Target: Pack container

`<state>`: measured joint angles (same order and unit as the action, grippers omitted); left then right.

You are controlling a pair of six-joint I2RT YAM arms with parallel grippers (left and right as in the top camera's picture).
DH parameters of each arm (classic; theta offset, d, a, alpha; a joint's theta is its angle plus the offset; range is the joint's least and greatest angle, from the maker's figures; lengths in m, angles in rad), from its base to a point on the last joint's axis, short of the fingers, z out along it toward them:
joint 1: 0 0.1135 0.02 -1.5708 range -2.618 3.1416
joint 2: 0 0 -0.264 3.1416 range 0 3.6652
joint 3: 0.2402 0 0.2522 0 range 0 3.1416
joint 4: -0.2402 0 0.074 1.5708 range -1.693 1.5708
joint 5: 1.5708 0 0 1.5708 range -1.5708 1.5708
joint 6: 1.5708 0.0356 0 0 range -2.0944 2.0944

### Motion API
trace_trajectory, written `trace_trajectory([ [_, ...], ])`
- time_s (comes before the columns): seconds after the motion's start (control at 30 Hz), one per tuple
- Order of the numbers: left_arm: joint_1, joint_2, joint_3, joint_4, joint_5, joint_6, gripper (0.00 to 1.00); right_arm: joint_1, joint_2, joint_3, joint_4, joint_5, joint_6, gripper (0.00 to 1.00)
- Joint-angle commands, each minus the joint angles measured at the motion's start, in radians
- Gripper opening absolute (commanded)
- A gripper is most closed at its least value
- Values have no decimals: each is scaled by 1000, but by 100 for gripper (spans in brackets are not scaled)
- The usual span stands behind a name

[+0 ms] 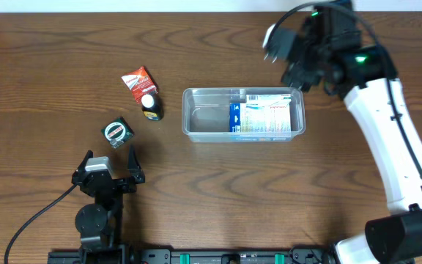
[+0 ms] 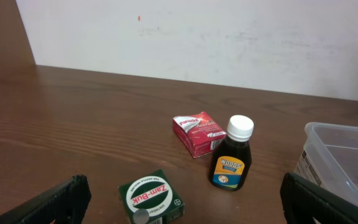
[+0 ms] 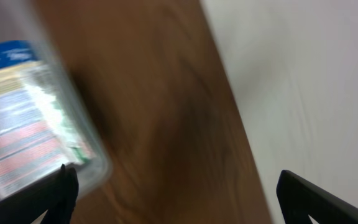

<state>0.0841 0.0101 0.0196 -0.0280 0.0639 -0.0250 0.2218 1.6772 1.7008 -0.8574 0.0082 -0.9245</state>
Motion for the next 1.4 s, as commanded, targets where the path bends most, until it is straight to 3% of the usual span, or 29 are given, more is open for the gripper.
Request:
trace_trajectory([
  [0.0, 5, -5, -16, -38, -1, 10, 98, -90, -7, 8, 24, 78, 318, 99],
  [0.13, 5, -5, -16, -39, -1, 10, 98, -206, -6, 6, 21, 78, 526, 99],
  [0.27, 5, -5, -16, -38, 0, 10, 98, -305, -3, 4, 2, 58, 615, 99],
  [0.53, 5, -5, -16, -38, 0, 10, 98, -425, -3, 4, -51, 40, 627, 99],
  [0.77, 5, -5, -16, -38, 1, 3, 98, -445, -3, 4, -87, 40, 662, 99],
  [0.9, 5, -5, -11, -39, 22, -118, 98, -445, -3, 4, -87, 40, 662, 99],
  [1.0, 5, 18, 47, -69, 124, -179, 98, -445, -3, 4, -88, 40, 662, 99],
  [1.17, 5, 215, 288, -279, 127, -201, 98, -445, -3, 4, -89, 40, 662, 99],
  [1.37, 5, 689, 714, -540, 127, -201, 98, -445, -3, 4, -89, 40, 662, 99],
])
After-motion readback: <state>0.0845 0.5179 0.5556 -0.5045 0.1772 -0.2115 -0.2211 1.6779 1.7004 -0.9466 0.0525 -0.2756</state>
